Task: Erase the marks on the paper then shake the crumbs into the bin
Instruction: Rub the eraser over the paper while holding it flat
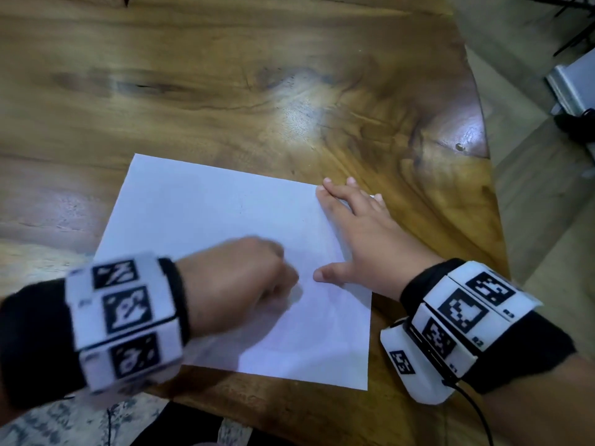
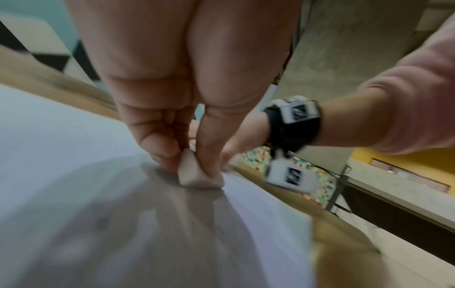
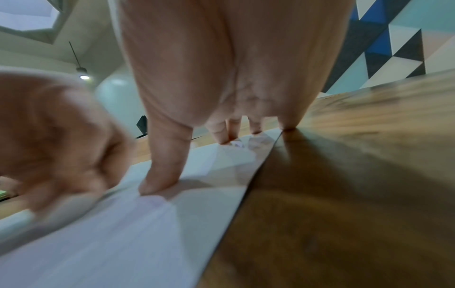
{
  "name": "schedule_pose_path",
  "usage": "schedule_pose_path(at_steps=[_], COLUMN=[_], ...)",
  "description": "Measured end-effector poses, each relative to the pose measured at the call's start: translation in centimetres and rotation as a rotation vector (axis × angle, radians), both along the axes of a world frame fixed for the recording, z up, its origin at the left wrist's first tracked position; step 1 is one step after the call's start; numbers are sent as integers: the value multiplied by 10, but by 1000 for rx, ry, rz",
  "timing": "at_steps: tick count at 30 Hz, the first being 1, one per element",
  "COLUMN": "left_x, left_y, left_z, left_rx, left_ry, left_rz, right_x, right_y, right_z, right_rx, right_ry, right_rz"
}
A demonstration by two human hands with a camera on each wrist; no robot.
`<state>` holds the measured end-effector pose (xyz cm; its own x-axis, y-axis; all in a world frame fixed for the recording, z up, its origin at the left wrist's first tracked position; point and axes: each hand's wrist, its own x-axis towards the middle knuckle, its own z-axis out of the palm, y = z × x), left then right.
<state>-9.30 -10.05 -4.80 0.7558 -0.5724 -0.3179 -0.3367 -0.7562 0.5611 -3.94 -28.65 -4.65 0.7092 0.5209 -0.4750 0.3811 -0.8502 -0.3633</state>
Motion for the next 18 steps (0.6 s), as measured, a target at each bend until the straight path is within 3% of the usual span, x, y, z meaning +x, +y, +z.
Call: schedule_pose_path(at_steps=[2,3,8,10,13,15,18], left_x=[-9,-2,54,43,-1,-16,15], left_y=[8,7,-9,-7,7,13,-1], left_z=[-6,-5,3,-1,-12,-14,-2], left_rx=[-59,-24,-20,-40,-33,-63,-8], left_ry=[54,9,-225,-249,-64,41,-73], left_rz=[2,-54,150,100,-47,-25,4], right_x=[0,-1,0,-1,-1,-1,-1], right_y=[0,0,1,1,0,0,1], right_z=[0,0,0,0,0,0,0], right_rx=[7,8,8,13,11,12,8], right_ry=[4,4,-4,-3,-2,0,-2], right_rz=[-6,-6,-6,-7,-8,-10,-10])
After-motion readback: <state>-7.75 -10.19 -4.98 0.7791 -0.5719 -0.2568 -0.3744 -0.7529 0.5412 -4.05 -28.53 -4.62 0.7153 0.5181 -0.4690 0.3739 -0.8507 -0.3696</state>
